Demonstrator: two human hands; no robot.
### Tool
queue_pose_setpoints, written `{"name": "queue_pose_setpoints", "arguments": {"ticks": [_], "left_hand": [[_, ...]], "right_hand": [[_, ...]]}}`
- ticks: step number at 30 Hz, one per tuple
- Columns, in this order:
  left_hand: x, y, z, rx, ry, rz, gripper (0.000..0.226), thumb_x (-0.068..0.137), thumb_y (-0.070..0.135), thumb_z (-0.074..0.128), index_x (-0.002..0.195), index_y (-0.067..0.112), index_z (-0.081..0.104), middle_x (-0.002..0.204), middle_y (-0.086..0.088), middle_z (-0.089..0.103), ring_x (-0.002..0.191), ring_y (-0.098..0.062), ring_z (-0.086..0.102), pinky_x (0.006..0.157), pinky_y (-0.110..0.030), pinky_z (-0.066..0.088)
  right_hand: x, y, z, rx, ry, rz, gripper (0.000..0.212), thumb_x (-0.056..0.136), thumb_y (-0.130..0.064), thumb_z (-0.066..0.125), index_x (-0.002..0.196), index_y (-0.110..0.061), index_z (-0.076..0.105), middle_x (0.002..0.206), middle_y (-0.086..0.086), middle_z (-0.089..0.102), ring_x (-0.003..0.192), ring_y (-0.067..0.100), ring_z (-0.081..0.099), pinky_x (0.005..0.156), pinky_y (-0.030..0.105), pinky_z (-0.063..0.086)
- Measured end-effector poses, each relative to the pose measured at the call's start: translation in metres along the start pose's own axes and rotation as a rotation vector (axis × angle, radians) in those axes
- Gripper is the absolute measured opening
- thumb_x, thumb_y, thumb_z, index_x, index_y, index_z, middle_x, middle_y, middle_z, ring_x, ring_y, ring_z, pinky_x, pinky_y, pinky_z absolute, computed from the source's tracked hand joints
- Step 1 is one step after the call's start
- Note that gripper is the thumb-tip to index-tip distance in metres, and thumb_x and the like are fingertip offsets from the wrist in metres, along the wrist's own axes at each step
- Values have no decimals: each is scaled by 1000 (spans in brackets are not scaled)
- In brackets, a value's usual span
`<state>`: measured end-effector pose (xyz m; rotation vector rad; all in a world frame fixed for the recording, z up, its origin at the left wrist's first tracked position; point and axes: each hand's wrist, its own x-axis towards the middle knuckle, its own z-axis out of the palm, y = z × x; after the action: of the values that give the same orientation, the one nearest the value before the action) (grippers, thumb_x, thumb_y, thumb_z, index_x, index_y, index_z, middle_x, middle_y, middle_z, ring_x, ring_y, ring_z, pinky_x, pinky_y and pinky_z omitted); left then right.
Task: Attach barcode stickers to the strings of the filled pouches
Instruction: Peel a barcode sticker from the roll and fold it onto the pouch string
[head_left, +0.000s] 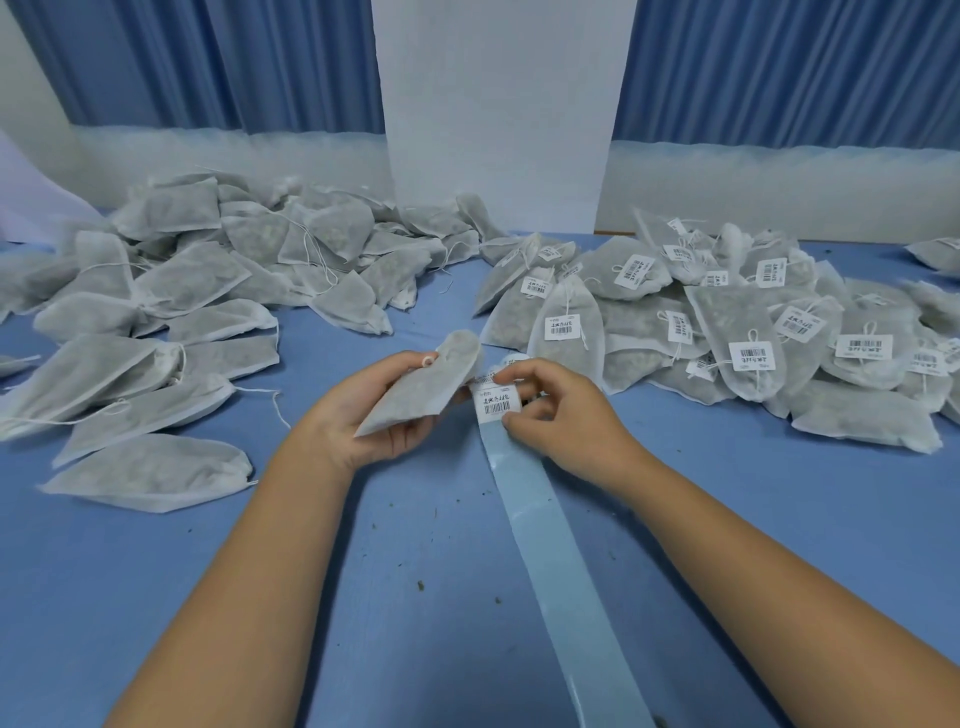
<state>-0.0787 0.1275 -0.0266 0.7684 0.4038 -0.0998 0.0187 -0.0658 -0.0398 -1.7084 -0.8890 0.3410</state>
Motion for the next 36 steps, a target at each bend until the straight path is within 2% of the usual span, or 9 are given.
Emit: {"name": "queue_pose_setpoints", "arguments": {"ticks": [5, 9, 11, 16, 20, 24, 27, 33, 36], "left_hand": [[1, -2, 3, 22, 8, -8, 42, 77, 17, 66, 117, 4, 63, 108, -15, 71, 65, -17, 72, 43, -21, 54], [3, -4, 3, 66, 21, -7, 52, 72, 18, 69, 122, 6, 62, 124, -14, 63, 62, -15, 71, 43, -21, 53], [4, -4, 3, 58, 17, -15, 50, 73, 18, 69, 121, 6, 62, 126, -13, 60, 61, -15, 70, 43, -21, 54], [7, -4, 2, 71, 24, -26, 69, 75, 20, 68, 141, 7, 51, 123, -10, 59, 58, -12, 67, 44, -20, 53], [7, -5, 3, 67, 30, -24, 62, 75, 19, 68, 134, 6, 55, 116, -12, 65, 59, -12, 68, 44, -21, 54], [4, -5, 5, 60, 37, -24, 63, 73, 18, 70, 133, 6, 56, 119, -11, 62, 60, -13, 69, 44, -21, 54], [2, -5, 6, 65, 48, -5, 52, 71, 18, 70, 121, 7, 60, 124, -10, 61, 62, -14, 69, 44, -21, 54], [-1, -5, 9, 96, 80, -4, 38, 69, 19, 73, 105, 7, 64, 91, -7, 69, 64, -13, 68, 44, -20, 53], [-1, -5, 9, 99, 89, -2, 39, 69, 19, 73, 106, 7, 64, 89, -6, 70, 64, -13, 70, 45, -21, 54]], "right_hand": [[0, -1, 1, -40, 86, -49, 16, 85, -12, 73, 93, -25, 69, 75, -1, 56, 61, 8, 48, 67, 9, 43], [0, 1, 2, -77, 109, -96, 22, 82, -3, 75, 93, -22, 69, 72, -18, 58, 62, 0, 50, 68, 6, 41], [0, 2, 2, -81, 107, -114, 23, 81, -3, 76, 95, -20, 69, 76, -11, 58, 62, 0, 50, 68, 5, 41], [2, 6, 2, -112, 169, -147, 24, 78, -9, 81, 92, -24, 68, 75, -9, 59, 60, 1, 50, 65, 7, 42], [2, 8, 0, -218, 210, -243, 23, 77, -12, 82, 90, -26, 69, 80, -9, 61, 66, 4, 56, 66, 8, 43], [0, 6, 1, -289, 220, -325, 16, 79, -11, 80, 92, -16, 72, 80, -13, 59, 74, 10, 58, 69, 13, 47], [-1, 4, 1, -343, 228, -364, 11, 81, -11, 77, 91, -16, 74, 87, -9, 59, 79, 11, 59, 72, 25, 51], [-4, -4, 1, -221, 174, -343, 12, 77, 2, 74, 79, -9, 72, 90, 4, 55, 79, 15, 55, 73, 21, 47], [-7, -9, 1, -122, 143, -332, 15, 76, 6, 70, 75, -9, 68, 90, 5, 54, 80, 14, 56, 77, 26, 49]]}}
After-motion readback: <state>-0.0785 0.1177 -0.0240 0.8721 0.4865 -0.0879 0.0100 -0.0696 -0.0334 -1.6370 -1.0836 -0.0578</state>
